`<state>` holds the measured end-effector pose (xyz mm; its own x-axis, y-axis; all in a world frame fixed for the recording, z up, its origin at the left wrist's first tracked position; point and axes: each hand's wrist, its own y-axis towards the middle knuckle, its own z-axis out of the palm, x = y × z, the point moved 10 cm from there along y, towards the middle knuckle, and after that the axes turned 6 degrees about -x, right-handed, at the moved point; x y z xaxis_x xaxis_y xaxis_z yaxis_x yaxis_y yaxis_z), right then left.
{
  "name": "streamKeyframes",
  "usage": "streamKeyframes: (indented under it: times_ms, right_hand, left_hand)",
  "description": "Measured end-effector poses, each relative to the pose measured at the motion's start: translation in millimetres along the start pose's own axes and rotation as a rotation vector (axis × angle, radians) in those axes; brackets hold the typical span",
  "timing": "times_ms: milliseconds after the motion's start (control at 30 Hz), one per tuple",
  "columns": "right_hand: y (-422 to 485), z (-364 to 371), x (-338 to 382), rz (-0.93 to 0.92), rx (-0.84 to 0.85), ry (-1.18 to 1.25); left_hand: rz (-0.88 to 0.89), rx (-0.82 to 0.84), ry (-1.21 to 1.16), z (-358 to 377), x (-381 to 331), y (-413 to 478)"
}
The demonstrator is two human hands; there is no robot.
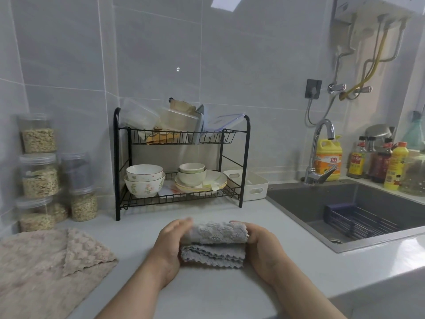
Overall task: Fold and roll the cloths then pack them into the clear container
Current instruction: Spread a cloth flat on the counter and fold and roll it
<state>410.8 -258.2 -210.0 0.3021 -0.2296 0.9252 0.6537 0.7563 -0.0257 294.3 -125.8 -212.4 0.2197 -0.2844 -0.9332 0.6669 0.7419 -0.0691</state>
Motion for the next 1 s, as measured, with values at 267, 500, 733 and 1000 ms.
streamKeyframes:
  times_ms: [267,500,733,1000]
  right_hand:
    - [2.2,-15.9,11.3,-0.208,-0.221,-0.465]
    - [-6.1,-6.6,21.1,-0.344,-0.218,-0.694]
    - [-1.8,-18.2,29.5,-0.376,-0.338,-0.582]
    - [11.4,-22.4,17.8,-0.27,-0.272,-0.476]
  left_hand:
    - [0.281,-0.098,0.25,-8.0,-10.8,8.8]
    - [0.275,-0.1,0.283,-9.2,-6.0,13.7]
    - [0.21,-0.103,0.193,-7.2,-4.3,15.4]
    - [0.207,-0.117,0.205,-7.2,-5.8,10.7]
